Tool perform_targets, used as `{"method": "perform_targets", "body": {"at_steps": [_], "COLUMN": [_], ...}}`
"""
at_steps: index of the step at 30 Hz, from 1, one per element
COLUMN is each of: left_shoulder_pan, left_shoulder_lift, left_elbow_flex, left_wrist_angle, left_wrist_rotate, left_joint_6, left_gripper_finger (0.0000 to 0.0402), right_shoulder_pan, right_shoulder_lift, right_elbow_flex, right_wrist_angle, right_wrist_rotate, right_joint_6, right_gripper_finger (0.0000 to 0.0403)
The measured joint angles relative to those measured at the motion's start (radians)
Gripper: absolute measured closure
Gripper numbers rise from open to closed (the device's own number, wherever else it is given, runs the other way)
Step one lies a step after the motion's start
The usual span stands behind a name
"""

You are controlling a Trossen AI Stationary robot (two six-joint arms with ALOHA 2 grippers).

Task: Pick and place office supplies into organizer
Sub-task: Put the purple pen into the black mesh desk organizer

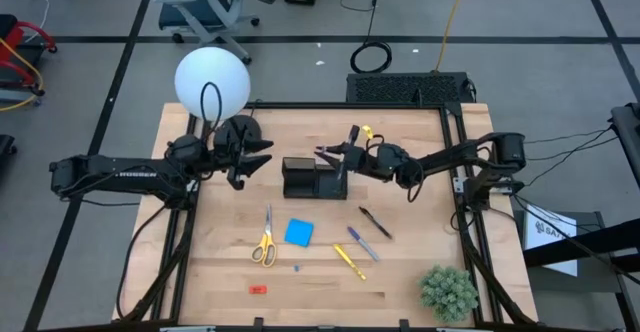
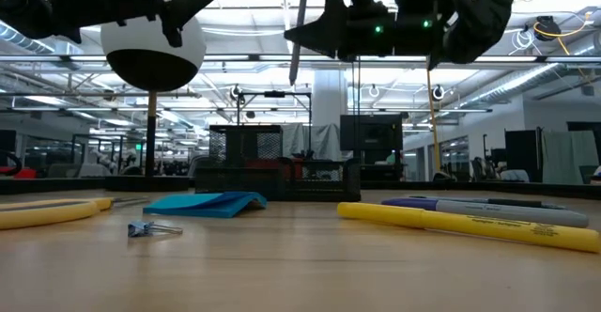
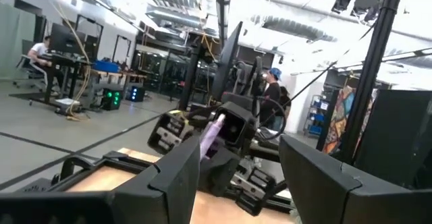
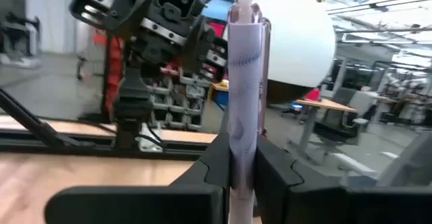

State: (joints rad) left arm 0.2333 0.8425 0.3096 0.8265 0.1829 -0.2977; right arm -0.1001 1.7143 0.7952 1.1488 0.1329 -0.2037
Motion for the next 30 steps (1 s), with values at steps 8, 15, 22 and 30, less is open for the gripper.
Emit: {"method": "perform_targets", "body": {"at_steps": [8,15,22,30], "left_shoulder_pan": [0.0,0.004,0.005,0.014], "left_shoulder_lift": [0.0,0.0,0.0,0.0], "left_elbow_flex": [0.0,0.0,0.0,0.0], "left_wrist_angle": [-0.01,-0.007,-0.01,-0.008], "left_wrist_rotate": [0.007,-0.008,-0.011,-0.019], "left_joint_6": [-0.004,0.017,0.018,0.028], "left_gripper_finger": [0.0192,0.0192,0.0192,0.0192], "right_shoulder_pan": [-0.011,-0.013,-0.026,-0.058], "right_shoulder_lift": [0.149,0.25,0.311,0.313], "right_elbow_flex": [0.004,0.059,0.092,0.084], "right_wrist_angle": [0.153,0.169,0.163,0.126], "right_wrist_rotate": [-0.029,-0.029,-0.03,-0.028], "right_joint_6": [0.067,0.1,0.13,0.174], "right_gripper_finger": [0.0372,0.0372,0.0372,0.0372]}}
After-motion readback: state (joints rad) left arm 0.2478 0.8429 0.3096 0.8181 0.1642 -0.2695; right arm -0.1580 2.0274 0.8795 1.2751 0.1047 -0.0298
